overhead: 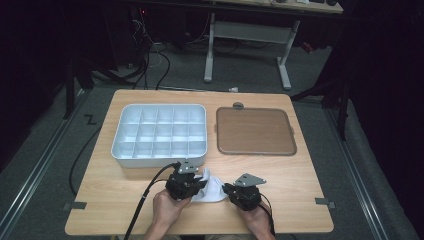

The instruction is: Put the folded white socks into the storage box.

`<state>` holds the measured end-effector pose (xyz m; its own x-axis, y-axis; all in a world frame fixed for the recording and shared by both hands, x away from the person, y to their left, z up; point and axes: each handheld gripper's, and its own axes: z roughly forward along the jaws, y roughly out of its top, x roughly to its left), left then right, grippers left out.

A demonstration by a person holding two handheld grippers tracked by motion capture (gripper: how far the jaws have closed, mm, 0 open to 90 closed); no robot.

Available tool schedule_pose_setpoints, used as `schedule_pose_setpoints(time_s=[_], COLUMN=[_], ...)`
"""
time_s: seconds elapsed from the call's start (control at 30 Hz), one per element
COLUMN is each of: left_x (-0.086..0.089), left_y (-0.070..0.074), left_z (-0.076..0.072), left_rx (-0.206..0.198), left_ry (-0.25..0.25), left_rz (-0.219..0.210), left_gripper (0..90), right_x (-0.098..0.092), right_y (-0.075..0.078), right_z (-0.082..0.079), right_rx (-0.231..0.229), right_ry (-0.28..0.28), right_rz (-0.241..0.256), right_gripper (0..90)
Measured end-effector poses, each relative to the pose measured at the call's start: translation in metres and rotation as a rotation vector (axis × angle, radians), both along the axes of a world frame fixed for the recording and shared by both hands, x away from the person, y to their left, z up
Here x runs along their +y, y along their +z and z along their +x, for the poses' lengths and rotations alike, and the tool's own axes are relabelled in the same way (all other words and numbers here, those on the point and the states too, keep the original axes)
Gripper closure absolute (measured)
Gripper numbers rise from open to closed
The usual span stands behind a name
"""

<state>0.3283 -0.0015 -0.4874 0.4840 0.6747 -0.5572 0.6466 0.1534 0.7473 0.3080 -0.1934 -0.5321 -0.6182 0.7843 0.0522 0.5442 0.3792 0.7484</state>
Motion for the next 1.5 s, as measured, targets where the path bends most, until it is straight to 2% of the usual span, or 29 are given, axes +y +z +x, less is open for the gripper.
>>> schedule_pose_setpoints(time_s=[0.43, 0.6, 0.97, 1.07, 1.17, 1.2, 1.3, 1.37, 1.43, 1.5], left_x=[-0.011, -0.017, -0.025, -0.022, -0.020, -0.019, -0.016, -0.012, -0.010, -0.010], left_y=[-0.007, -0.014, -0.026, -0.026, -0.027, -0.027, -0.030, -0.031, -0.029, -0.027], left_z=[-0.002, -0.004, -0.004, -0.004, -0.003, -0.004, -0.006, -0.006, -0.008, -0.010], left_rx=[-0.010, -0.007, 0.013, 0.003, 0.024, 0.027, 0.025, 0.043, 0.032, 0.002], left_ry=[-0.022, -0.021, -0.006, 0.008, 0.018, 0.018, 0.015, 0.016, 0.019, 0.022], left_rz=[0.023, 0.050, 0.046, 0.038, 0.012, 0.007, 0.002, -0.019, -0.023, -0.027], left_gripper=[81.3, 80.6, 80.0, 76.6, 72.1, 68.3, 64.4, 61.2, 57.6, 53.4], right_x=[0.000, 0.000, -0.001, -0.001, -0.001, -0.001, -0.002, -0.001, -0.002, -0.002], right_y=[0.000, 0.000, 0.000, 0.000, 0.000, 0.000, 0.000, 0.000, 0.000, 0.000], right_z=[0.001, 0.001, 0.002, 0.003, 0.003, 0.003, 0.003, 0.004, 0.004, 0.004], right_rx=[0.000, 0.001, 0.009, 0.016, 0.015, 0.015, 0.016, 0.016, 0.022, 0.016], right_ry=[-0.003, -0.004, -0.003, -0.005, -0.004, -0.003, -0.005, -0.003, -0.009, -0.017], right_rz=[0.001, 0.001, 0.010, 0.016, 0.016, 0.016, 0.017, 0.018, 0.022, 0.018], right_gripper=[82.2, 81.6, 80.9, 80.2, 80.0, 80.0, 79.9, 79.8, 78.8, 74.1])
